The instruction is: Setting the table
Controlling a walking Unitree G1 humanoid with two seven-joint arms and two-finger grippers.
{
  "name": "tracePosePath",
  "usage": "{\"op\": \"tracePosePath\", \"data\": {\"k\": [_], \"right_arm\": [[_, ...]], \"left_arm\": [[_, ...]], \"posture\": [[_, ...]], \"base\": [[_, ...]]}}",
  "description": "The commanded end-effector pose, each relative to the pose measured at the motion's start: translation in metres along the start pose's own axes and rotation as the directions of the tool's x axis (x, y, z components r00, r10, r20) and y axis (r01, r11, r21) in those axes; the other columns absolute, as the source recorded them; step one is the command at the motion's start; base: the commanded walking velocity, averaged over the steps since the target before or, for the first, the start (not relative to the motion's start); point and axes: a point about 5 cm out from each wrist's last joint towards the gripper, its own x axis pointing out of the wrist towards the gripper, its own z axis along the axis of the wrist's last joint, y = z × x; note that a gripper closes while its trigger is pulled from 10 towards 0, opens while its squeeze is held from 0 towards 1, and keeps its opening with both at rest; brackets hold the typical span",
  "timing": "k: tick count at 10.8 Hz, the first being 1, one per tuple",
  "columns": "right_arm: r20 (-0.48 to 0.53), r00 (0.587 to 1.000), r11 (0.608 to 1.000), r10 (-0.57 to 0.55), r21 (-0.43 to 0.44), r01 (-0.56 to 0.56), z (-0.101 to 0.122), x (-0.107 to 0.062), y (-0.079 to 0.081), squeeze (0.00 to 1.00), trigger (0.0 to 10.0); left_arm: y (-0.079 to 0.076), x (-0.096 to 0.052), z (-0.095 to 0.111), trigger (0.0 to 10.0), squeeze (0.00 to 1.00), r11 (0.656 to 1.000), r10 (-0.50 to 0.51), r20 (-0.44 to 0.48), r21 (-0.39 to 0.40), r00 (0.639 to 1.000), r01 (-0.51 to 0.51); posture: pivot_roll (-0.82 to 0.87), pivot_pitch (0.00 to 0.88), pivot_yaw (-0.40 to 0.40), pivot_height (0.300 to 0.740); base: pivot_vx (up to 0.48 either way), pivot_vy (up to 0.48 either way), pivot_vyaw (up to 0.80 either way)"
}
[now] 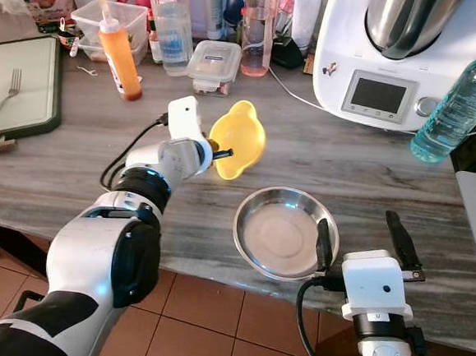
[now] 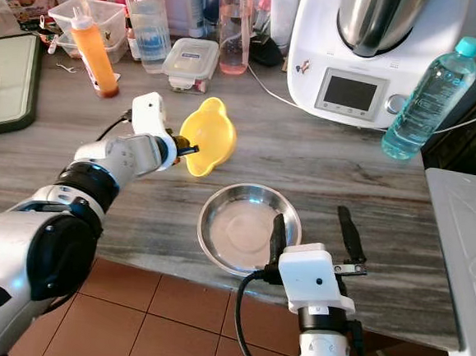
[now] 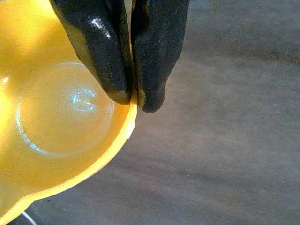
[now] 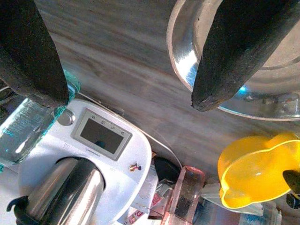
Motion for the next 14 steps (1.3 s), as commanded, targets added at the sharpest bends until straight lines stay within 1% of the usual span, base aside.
{"op": "tracePosePath", "data": {"k": [1,3,4,5,6,7,9,10,11,12,13,14], "right_arm": [[-0.007,1.0,1.0,0.02,0.004,-0.02,-0.002,0.0,0.002,0.0,10.0],[-0.005,1.0,1.0,0.024,0.007,-0.024,-0.003,0.0,0.002,0.0,10.0],[-0.01,0.999,0.998,0.043,0.037,-0.042,-0.003,0.0,0.004,0.0,10.0],[-0.028,0.996,0.991,0.087,0.107,-0.084,-0.004,-0.001,0.009,0.0,10.0],[-0.036,0.994,0.987,0.104,0.124,-0.099,-0.005,-0.002,0.01,0.0,10.0],[-0.039,0.993,0.988,0.109,0.117,-0.104,-0.007,-0.004,0.01,0.0,10.0],[-0.042,0.992,0.987,0.115,0.119,-0.109,-0.008,-0.003,0.011,0.0,10.0],[-0.043,0.992,0.986,0.12,0.123,-0.114,-0.008,-0.003,0.012,0.0,10.0],[-0.045,0.991,0.985,0.126,0.122,-0.12,-0.009,-0.002,0.013,0.0,10.0],[-0.046,0.991,0.985,0.129,0.121,-0.123,-0.01,-0.002,0.014,0.0,10.0],[-0.046,0.99,0.985,0.13,0.122,-0.124,-0.01,-0.002,0.015,0.0,10.0],[-0.046,0.99,0.984,0.134,0.123,-0.128,-0.011,-0.001,0.016,0.0,10.0]], "left_arm": [[0.008,-0.001,-0.003,0.0,0.0,1.0,0.023,-0.029,0.02,0.999,-0.022],[0.017,-0.003,-0.001,0.0,0.0,0.998,0.039,-0.043,0.053,0.998,-0.037],[0.023,-0.004,0.0,0.0,0.0,0.996,0.053,-0.052,0.068,0.997,-0.049],[0.029,-0.007,0.001,0.7,0.0,0.993,0.065,-0.071,0.101,0.995,-0.057],[0.032,-0.008,0.002,1.5,0.0,0.991,0.069,-0.082,0.121,0.994,-0.059],[0.035,-0.011,0.005,2.2,0.0,0.988,0.07,-0.09,0.146,0.993,-0.056],[0.035,-0.015,0.008,2.8,0.0,0.98,0.064,-0.118,0.194,0.991,-0.04],[0.032,-0.016,0.009,3.1,0.0,0.976,0.053,-0.12,0.215,0.991,-0.026],[0.024,-0.02,0.014,8.0,0.0,0.949,0.017,-0.132,0.316,0.991,0.026],[0.019,-0.022,0.018,10.0,0.0,0.916,-0.035,-0.125,0.392,0.992,0.082],[0.015,-0.024,0.018,10.0,0.0,0.907,-0.094,-0.149,0.394,0.984,0.146],[0.009,-0.027,0.021,10.0,0.0,0.878,-0.135,-0.151,0.44,0.979,0.189]], "posture": [[0.05,0.133,0.041,0.74],[0.06,0.132,0.039,0.74],[0.07,0.131,0.041,0.74],[0.07,0.131,0.043,0.74],[0.08,0.131,0.046,0.74],[0.08,0.132,0.049,0.74],[0.09,0.134,0.055,0.74],[0.09,0.133,0.057,0.74],[0.1,0.131,0.059,0.74],[0.1,0.13,0.061,0.74],[0.1,0.129,0.06,0.74],[0.1,0.128,0.059,0.74]], "base": [[0.0,0.0,0.0],[0.0,0.0,0.0],[0.0,0.0,0.0],[0.0,0.0,0.0],[0.0,0.0,0.0],[0.0,0.0,0.0],[0.0,0.0,0.0],[0.0,0.0,0.0],[0.0,0.0,0.0],[0.0,0.0,0.0],[0.0,0.0,0.0],[0.0,0.0,0.0]]}}
